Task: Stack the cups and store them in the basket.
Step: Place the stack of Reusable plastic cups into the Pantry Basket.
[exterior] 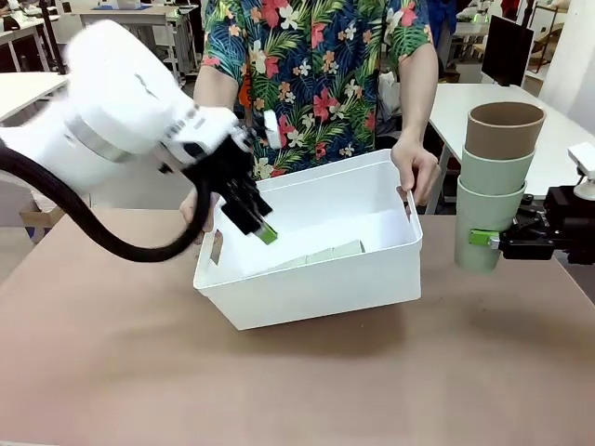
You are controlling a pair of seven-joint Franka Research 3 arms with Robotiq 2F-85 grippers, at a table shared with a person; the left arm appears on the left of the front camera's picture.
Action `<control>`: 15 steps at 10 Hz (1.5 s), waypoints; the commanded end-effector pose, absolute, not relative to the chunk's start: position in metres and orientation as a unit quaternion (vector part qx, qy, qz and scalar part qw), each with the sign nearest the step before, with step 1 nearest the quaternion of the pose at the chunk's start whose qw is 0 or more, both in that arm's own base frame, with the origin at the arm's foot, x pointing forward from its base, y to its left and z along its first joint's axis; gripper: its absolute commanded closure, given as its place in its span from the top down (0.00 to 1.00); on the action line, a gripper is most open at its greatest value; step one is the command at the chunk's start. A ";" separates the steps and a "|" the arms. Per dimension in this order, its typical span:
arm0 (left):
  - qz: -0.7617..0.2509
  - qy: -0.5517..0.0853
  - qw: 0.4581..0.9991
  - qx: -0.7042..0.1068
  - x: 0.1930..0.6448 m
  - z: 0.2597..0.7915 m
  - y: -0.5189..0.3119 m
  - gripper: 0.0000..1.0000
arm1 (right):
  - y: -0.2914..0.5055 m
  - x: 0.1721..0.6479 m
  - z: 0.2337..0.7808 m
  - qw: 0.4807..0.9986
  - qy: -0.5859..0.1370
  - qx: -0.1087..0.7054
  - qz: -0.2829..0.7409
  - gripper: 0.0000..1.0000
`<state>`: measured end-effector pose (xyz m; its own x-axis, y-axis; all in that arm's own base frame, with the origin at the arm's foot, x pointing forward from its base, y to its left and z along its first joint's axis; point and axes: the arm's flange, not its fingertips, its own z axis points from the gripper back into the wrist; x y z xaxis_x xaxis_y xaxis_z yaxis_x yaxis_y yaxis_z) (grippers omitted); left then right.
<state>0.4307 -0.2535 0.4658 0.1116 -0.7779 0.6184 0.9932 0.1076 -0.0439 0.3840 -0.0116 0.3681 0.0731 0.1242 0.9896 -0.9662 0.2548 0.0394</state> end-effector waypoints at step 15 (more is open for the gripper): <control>-0.553 -0.409 0.659 -0.304 0.372 0.544 0.078 1.00 | -0.011 0.384 0.372 0.603 -0.513 0.410 0.453 0.85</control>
<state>0.3709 0.0786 0.5428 0.0595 -0.4745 0.8782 0.9779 0.2046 0.0443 0.3839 -0.0117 0.3678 0.0736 0.1242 0.9895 -0.9661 0.2551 0.0399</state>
